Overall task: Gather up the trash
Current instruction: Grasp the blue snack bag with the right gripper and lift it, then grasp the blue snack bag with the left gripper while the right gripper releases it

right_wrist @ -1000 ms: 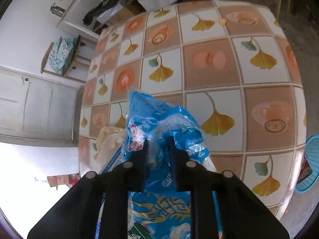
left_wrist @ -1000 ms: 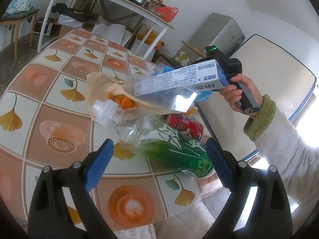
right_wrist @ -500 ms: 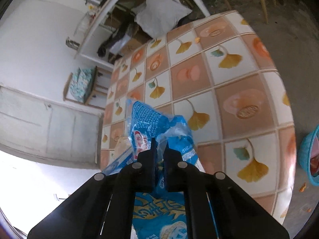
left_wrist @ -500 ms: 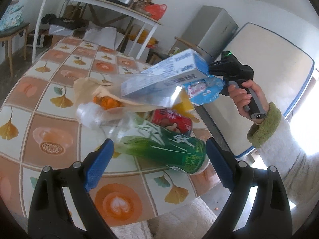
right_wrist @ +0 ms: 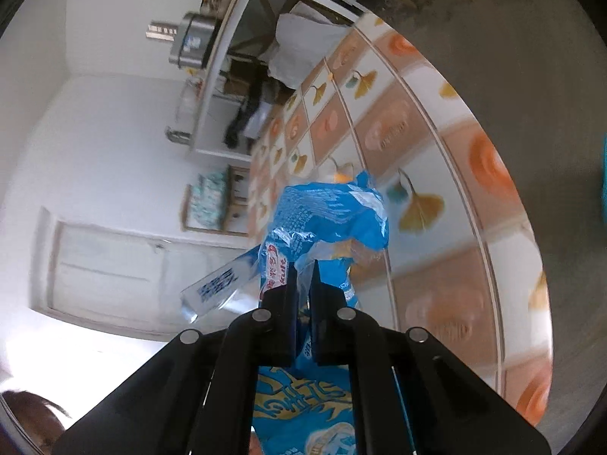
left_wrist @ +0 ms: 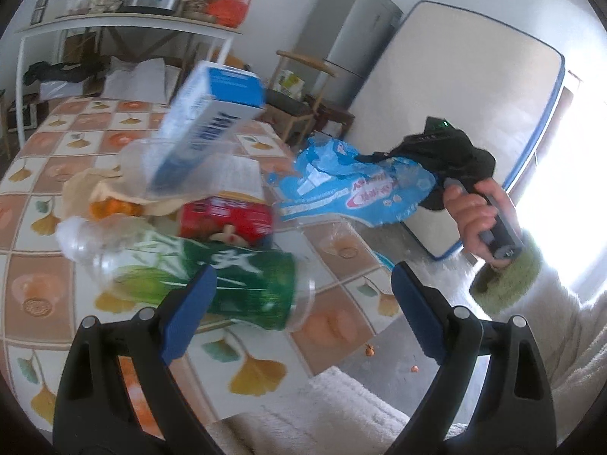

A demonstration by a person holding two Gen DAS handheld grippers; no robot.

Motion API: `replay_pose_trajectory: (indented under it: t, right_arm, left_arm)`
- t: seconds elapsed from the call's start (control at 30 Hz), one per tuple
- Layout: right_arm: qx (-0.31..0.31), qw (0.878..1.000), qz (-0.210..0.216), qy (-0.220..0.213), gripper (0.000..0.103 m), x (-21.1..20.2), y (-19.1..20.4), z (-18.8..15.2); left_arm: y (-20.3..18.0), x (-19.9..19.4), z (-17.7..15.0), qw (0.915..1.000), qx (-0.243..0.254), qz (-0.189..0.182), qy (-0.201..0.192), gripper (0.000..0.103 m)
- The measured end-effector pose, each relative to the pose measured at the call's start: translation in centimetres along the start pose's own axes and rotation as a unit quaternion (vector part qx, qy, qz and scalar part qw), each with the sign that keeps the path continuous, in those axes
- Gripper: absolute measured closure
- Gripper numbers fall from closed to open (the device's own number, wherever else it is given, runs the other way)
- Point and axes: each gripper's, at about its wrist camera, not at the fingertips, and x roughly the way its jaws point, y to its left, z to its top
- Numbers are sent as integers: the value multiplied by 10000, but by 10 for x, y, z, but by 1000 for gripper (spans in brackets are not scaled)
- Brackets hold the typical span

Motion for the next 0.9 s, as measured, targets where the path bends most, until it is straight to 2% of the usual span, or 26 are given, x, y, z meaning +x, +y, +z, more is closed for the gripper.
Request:
replay_pose_trajectory:
  t: [0.1,0.23,0.33,0.43,0.5,0.6,0.73,0.8,0.83,0.9]
  right_arm:
    - [114,9991,412,44,98,-14,-13,-19]
    - [-322,9989,310,131,98,-33,-7,-47]
    - [-867,9942,-75,630,98,-32,8,-75]
    - [-1230,9852,-152,1187,98,-22,21,-98]
    - [-1431,9773,48,1561,98,-13,34,-112]
    - [-1658,9664,291,1945,98,-2,51,-126]
    - [-1768,9520,681,2406,98,22,68,-140]
    - [-1709,9482,821,2548,98,32,72,-142]
    - [-1685,9473,851,2589,98,38,74,-142]
    - [-1618,9461,821,2681,98,51,74,-142]
  left_arm:
    - [-13,6,1,9999,97,-66,68,14]
    - [-27,3,5,9993,183,-336,15,14]
    - [-43,-4,6,9962,385,-779,-57,14]
    - [-65,-10,2,9912,859,-1009,-45,14]
    - [-79,-11,-3,9863,1195,-1137,29,14]
    - [-96,-8,-16,9813,1618,-1015,223,14]
    - [-93,-8,-26,9826,1572,-941,307,15]
    - [-86,-12,-28,9844,1439,-955,330,32]
    - [-82,-14,-29,9856,1342,-964,349,36]
    - [-72,-17,-29,9880,1170,-943,348,52]
